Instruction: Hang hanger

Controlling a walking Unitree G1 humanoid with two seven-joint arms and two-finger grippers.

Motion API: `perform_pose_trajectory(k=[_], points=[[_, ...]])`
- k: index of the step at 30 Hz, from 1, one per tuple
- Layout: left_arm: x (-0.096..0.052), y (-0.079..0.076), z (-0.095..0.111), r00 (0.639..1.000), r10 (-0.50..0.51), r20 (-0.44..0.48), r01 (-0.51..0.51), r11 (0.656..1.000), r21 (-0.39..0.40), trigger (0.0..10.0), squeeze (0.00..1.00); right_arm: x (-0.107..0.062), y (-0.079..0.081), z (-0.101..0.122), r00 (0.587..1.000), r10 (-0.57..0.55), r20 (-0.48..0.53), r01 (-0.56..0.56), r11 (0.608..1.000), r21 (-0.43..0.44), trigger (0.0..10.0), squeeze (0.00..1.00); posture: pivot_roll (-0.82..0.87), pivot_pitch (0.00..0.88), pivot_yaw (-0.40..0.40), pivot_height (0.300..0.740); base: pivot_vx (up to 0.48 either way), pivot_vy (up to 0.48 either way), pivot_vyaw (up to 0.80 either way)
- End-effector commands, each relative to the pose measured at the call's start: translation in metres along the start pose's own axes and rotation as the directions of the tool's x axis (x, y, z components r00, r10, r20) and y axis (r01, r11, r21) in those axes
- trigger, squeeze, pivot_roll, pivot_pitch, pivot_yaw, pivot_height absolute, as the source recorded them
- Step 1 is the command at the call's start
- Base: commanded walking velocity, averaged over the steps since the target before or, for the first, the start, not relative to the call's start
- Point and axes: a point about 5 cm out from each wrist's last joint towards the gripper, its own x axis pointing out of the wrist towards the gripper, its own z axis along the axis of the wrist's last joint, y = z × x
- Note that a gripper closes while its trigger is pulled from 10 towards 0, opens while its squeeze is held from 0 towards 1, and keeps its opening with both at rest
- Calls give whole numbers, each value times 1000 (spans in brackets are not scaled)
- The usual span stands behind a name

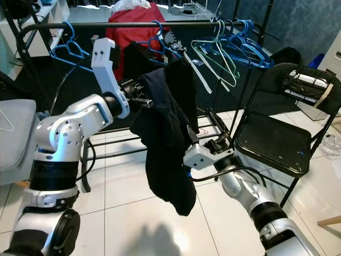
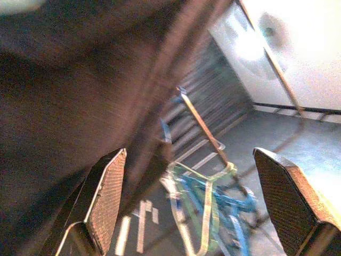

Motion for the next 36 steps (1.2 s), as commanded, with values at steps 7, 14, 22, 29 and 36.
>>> perform_pose_trajectory(k=[7, 14, 22, 29, 36], points=[[-1, -8, 11, 999, -27, 42, 27, 1000, -1, 10000, 0, -13, 36, 9, 996, 90, -17, -89, 993, 79, 10000, 0, -101, 71, -33, 740, 0, 0, 0], [0, -16, 17, 997, -56, 54, 57, 998, 0, 10000, 0, -11, 45, 7, 993, 110, -48, -106, 991, 85, 10000, 0, -100, 74, -31, 740, 0, 0, 0], [-1, -20, 24, 995, -73, 72, 74, 997, -1, 10000, 0, -4, 50, 3, 988, 128, -87, -121, 989, 83, 10000, 0, -89, 78, -35, 740, 0, 0, 0], [-2, -23, 25, 994, -82, 74, 83, 997, -7, 10000, 0, 2, 44, 3, 990, 109, -84, -103, 992, 72, 10000, 0, -89, 80, -37, 740, 0, 0, 0], [-3, -22, 20, 995, -78, 56, 78, 997, -7, 10000, 0, 13, 20, 6, 1000, 10, -12, -10, 999, 42, 10000, 0, -100, 86, -36, 740, 0, 0, 0]])
